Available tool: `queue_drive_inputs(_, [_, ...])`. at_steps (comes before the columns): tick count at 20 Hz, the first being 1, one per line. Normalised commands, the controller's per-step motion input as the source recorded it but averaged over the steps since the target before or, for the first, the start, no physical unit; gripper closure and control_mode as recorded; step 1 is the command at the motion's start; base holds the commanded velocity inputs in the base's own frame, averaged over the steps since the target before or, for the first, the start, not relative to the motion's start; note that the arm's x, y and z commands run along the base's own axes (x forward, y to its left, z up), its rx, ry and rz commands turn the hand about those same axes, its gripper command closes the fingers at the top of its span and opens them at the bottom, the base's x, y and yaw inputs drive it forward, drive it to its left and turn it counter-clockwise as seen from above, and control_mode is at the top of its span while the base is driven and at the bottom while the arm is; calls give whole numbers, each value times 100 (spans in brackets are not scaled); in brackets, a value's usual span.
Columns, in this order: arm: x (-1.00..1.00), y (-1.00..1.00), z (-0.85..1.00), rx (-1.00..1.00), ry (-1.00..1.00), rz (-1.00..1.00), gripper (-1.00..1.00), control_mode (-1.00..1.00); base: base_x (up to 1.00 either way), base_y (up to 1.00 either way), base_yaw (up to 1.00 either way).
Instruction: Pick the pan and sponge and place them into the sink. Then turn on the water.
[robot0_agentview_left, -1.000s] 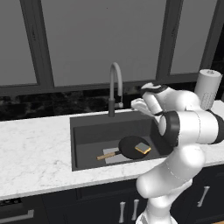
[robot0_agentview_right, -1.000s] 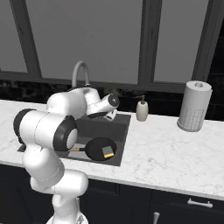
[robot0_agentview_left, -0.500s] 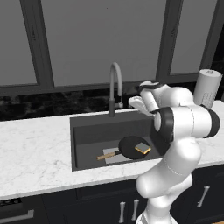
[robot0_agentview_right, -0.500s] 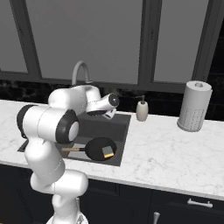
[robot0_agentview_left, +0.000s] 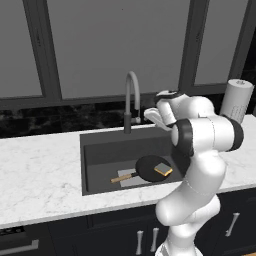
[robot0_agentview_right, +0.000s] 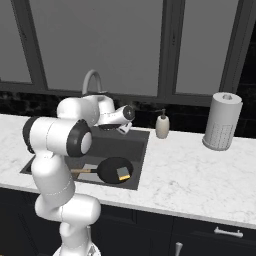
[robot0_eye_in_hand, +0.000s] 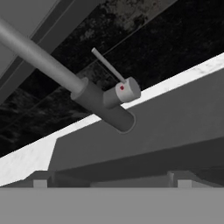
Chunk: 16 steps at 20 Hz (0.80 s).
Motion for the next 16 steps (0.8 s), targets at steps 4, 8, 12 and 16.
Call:
queue_drive_inputs(4, [33, 0, 0, 0, 0, -2, -100, -100, 0, 0, 0])
queue_drive_inputs(8, [21, 0, 0, 0, -3, -3, -100, -100, 0, 0, 0])
queue_drive_inputs(12, [14, 0, 0, 0, 0, -3, -100, -100, 0, 0, 0])
queue_drive_inputs(16, [10, 0, 0, 0, 0, -3, -100, -100, 0, 0, 0])
